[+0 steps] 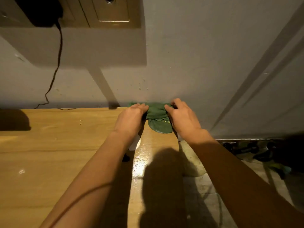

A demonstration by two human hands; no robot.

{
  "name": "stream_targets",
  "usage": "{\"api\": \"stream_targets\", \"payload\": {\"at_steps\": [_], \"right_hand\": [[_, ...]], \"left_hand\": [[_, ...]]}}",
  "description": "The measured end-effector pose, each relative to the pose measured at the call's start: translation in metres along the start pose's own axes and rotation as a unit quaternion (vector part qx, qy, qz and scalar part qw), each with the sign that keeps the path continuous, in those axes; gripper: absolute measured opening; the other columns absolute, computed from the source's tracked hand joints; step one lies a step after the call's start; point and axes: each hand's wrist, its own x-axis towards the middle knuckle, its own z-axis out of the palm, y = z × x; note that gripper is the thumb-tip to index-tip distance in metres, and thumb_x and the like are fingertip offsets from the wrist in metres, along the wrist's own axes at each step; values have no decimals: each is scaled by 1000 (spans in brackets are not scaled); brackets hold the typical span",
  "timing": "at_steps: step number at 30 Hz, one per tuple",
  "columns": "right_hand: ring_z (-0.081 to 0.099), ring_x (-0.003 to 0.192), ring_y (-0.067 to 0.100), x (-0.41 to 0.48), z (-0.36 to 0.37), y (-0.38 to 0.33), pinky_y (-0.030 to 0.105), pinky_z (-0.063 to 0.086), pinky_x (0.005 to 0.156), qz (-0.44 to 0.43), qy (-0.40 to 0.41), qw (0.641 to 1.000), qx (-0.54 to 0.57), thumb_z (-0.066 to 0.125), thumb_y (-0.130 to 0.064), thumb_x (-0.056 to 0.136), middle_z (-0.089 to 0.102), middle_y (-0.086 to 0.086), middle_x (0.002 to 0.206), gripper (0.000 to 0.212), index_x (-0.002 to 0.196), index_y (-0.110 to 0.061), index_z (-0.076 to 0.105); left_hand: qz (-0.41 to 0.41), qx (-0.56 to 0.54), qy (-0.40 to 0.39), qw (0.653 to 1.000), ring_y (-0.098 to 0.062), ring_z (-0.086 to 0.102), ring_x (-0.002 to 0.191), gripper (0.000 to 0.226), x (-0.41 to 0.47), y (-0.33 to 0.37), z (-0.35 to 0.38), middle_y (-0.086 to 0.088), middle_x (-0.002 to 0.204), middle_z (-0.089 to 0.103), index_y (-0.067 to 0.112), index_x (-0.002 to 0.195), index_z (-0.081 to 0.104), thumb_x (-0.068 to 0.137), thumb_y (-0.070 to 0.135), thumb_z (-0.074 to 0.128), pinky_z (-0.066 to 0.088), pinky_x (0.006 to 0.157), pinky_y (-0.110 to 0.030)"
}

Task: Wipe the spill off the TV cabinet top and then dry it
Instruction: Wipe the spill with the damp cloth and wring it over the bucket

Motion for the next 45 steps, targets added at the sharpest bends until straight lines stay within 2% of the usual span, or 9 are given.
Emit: {"api": "stream_targets", "payload": {"at_steps": [3,6,12,16,21,25,33,36,45], "right_hand": [[50,113,31,-5,4,-5,41,47,91,23,21,999,43,56,-3,93,52,10,129,49,140,-16,51],[50,111,30,-9,5,-1,37,43,96,23,36,995,90,55,-8,95,53,11,126,42,136,-15,57],[50,104,30,-25,0,3,33,40,90,-11,10,997,78,55,-21,98,53,10,111,29,123,-14,68],[50,100,30,-59,2,-11,32,39,85,6,6,997,81,55,-23,98,53,9,108,29,122,-13,68],[48,101,28,-113,5,-33,36,45,85,22,-13,998,58,52,-27,99,50,5,110,32,127,-19,65],[48,102,26,-157,10,-53,39,48,84,41,-20,998,47,52,-30,99,49,3,110,34,130,-22,62],[48,103,25,-250,22,-94,35,43,91,95,-22,995,30,54,-33,94,51,2,115,39,131,-24,61],[48,105,25,-283,27,-108,35,43,94,108,-34,993,26,54,-34,93,49,2,117,41,133,-24,59],[51,101,20,-353,45,-170,28,40,89,108,-39,992,55,57,-31,94,57,-1,115,36,130,-27,61]], "left_hand": [[-13,1,1,1000,-23,52,130,44,0,0,5,-8,137,59,15,132,60,91,1,56,41,108,-36],[-11,11,-17,1000,-22,48,134,45,1,-2,6,-6,142,54,17,135,58,93,2,53,37,111,-34],[-2,48,-81,996,-33,58,118,42,-12,-1,6,-12,130,62,16,128,62,90,1,55,47,100,-44],[2,58,-113,992,-32,57,119,39,-38,6,9,-11,129,63,19,129,61,93,7,53,49,98,-44],[36,55,-121,990,-29,57,120,44,-86,11,5,-8,132,60,21,131,59,90,6,54,51,96,-44],[38,59,-117,991,-27,57,122,49,-128,15,3,-2,146,49,28,138,53,92,9,54,50,96,-41],[61,-6,-133,989,-19,44,137,46,-221,26,7,0,151,45,28,140,51,96,13,49,40,109,-35],[74,-16,-130,989,-18,43,137,46,-256,32,7,0,150,46,27,139,52,95,14,50,42,107,-35],[79,-26,-138,987,-12,36,141,50,-357,20,-3,7,152,42,29,143,46,96,12,49,41,109,-36]]}}
